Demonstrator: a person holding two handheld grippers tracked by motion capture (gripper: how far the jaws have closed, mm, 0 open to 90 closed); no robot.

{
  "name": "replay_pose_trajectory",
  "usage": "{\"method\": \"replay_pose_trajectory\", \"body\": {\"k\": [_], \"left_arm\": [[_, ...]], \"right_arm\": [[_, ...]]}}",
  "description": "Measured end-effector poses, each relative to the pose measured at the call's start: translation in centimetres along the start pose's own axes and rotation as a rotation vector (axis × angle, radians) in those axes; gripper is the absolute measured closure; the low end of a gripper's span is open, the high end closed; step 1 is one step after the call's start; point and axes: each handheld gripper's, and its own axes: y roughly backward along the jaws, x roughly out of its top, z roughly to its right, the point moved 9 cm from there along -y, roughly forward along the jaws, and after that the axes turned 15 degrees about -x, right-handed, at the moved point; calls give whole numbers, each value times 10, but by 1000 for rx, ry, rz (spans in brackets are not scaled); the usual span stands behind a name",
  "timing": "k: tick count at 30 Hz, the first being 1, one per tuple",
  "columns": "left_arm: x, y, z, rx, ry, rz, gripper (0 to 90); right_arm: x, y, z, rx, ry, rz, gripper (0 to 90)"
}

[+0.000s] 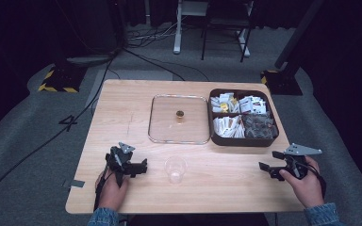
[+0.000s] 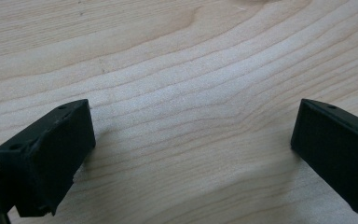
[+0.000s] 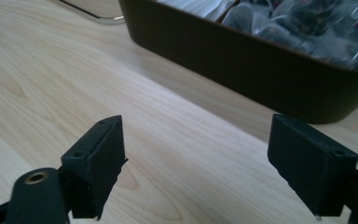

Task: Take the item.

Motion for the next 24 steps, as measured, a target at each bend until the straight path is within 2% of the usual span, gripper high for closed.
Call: {"method": "replay_pose_trajectory", "body": {"k": [2,6,7,8,12,18,24], "left_arm": [[0,0,0,0,0,0,0],[0,0,0,1,-1,1,0],[0,0,0,1,-1,0,0],[0,0,0,1,-1,0,0],[0,0,0,1,-1,1,0],[0,0,0,1,-1,0,0],[0,0,0,1,-1,0,0]], "right_arm": [[3,1,1,0,4,10,189],[17,5,5,-38,-23,76,186],[17,5,5,-38,-23,76,186],[23,6,6,-54,-27,102,194],[34,7,7,-82,-40,142,211],[50,8,7,-92,-36,166,205],[62,5,12,-96,-42,149,199]]}}
